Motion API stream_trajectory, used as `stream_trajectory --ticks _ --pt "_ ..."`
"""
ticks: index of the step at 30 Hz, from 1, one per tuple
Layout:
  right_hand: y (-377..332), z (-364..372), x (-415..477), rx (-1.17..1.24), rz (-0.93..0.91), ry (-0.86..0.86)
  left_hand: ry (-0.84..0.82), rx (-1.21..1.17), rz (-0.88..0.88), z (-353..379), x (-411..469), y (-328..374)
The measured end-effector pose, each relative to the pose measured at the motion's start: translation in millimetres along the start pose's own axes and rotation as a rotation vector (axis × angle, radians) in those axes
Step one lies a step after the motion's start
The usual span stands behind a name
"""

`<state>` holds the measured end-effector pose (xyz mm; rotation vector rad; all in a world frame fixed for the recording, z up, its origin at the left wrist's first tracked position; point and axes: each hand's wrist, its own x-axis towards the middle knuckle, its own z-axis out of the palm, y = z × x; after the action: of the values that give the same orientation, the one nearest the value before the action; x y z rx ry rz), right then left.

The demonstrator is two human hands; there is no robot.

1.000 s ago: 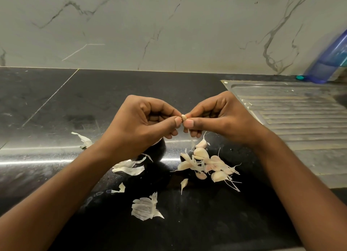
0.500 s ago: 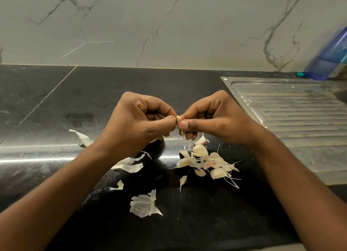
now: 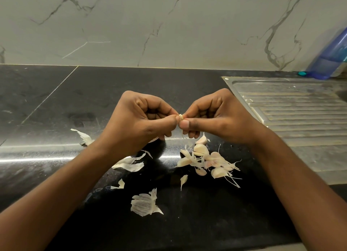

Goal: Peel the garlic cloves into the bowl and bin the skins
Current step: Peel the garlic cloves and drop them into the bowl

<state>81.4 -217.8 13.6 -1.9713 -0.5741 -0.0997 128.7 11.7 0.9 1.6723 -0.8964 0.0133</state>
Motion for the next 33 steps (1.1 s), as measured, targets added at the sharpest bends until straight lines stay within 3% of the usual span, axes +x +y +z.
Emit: stream_trajectory --ticks 21,33 --pt "-0.7 1.8 -0.5 -0.015 -0.001 -0.048 -0.019 0.002 -0.004 0.4 -1.1 1.7" --pt "-0.1 -1.1 -0.4 0.13 0.073 -0.08 0.002 -0.053 -0.054 1.6 1.5 3.3"
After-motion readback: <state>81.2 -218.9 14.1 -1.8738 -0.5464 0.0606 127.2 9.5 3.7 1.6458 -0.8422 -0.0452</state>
